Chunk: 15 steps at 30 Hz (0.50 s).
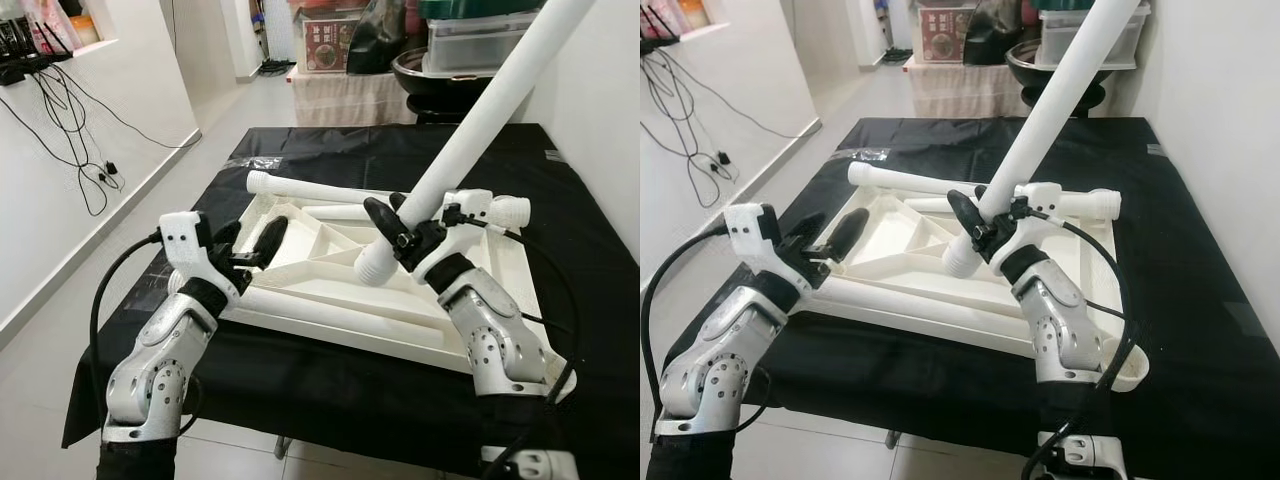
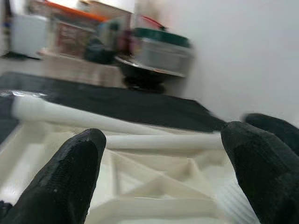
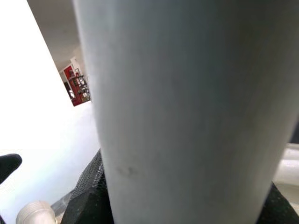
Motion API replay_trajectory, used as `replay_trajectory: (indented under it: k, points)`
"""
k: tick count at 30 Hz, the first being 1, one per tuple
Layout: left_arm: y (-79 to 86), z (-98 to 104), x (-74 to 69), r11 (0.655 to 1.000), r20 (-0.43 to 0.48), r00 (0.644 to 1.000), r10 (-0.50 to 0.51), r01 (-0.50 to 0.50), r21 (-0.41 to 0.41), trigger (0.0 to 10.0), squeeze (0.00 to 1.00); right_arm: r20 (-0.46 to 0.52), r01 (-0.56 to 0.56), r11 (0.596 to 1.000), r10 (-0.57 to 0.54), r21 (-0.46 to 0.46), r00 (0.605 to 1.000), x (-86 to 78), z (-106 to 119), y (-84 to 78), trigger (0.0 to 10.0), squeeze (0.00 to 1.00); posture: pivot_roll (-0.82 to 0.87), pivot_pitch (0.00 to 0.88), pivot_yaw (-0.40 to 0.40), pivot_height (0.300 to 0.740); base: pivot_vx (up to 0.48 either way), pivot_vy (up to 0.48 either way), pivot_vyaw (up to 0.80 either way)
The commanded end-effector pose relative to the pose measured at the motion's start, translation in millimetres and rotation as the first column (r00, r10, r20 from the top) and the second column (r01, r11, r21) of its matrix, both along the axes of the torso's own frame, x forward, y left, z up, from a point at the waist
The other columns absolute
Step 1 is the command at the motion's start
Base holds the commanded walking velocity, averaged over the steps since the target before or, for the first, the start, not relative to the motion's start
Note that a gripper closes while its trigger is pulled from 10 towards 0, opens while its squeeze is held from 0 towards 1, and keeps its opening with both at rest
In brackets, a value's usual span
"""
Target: Building children table
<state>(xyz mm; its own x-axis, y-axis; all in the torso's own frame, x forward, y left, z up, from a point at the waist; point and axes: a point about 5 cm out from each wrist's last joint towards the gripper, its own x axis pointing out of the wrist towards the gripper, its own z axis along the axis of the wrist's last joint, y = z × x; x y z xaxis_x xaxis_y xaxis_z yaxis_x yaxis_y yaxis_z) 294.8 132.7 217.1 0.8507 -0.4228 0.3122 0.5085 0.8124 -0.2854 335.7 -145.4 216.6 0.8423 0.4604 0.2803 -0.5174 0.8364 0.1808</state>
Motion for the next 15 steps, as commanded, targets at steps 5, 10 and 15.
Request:
replay_trajectory:
  k: [5, 10, 15]
  points:
    - [-17.5, -13, -10.7, 0.993, -0.040, 0.993, -0.109, 0.111, 0.042, 10.0, 0.00, 0.037, -0.069, 0.995, 0.072, -0.079, 0.997, -7.1, -1, 6.2, 10.0, 0.00, -0.08, 0.078, 0.075, 0.740, 0.000, -0.477, 0.00]
    - [-28.6, -25, -20.1, 0.982, -0.071, 0.983, -0.167, 0.173, 0.077, 10.0, 0.00, 0.060, -0.177, 0.971, 0.189, -0.161, 0.980, -21.0, -3, 5.5, 10.0, 0.00, -0.07, 0.094, 0.067, 0.740, 0.000, -0.288, 0.00]
    - [-32.7, -37, -25.4, 0.970, -0.116, 0.975, -0.190, 0.204, 0.131, 10.0, 0.00, 0.061, -0.248, 0.953, 0.262, -0.173, 0.963, -29.2, -4, 6.2, 10.0, 0.00, -0.07, 0.101, 0.063, 0.740, 0.000, 0.000, 0.00]
